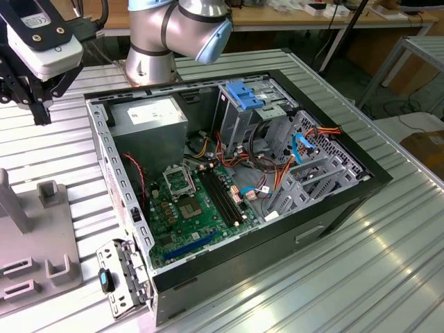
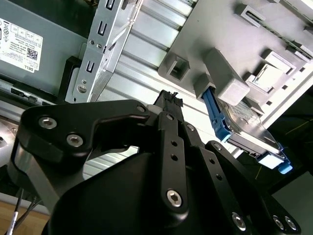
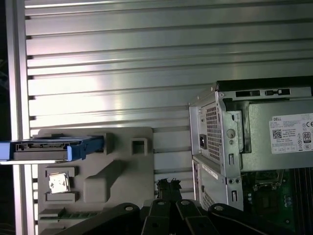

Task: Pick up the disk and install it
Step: 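Reach for the disk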

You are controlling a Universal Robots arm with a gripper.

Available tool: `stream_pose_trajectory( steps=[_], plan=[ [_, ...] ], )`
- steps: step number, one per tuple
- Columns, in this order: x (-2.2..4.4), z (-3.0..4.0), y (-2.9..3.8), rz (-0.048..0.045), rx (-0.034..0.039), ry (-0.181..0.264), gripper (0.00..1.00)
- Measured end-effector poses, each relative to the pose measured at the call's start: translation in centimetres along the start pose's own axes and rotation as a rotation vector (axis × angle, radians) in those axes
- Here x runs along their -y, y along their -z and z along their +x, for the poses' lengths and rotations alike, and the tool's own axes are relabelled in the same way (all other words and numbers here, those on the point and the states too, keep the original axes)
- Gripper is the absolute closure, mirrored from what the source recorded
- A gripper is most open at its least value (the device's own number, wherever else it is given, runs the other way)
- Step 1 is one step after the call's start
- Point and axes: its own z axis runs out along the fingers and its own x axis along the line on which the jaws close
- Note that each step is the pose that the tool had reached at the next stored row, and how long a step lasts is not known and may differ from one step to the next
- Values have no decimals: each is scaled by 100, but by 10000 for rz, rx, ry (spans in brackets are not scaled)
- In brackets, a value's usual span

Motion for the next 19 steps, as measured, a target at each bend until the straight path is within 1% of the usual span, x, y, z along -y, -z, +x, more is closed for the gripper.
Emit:
stream_pose_trajectory(
  steps=[2,7,9,13,16,19],
  plan=[
    [1,19,0,0,0,0,89],
    [7,98,2,0,0,0,89],
    [8,112,2,0,0,0,89],
    [13,167,4,0,-1,-1,89],
    [14,189,4,0,0,-1,89],
    [15,196,4,0,0,-1,89]
  ],
)
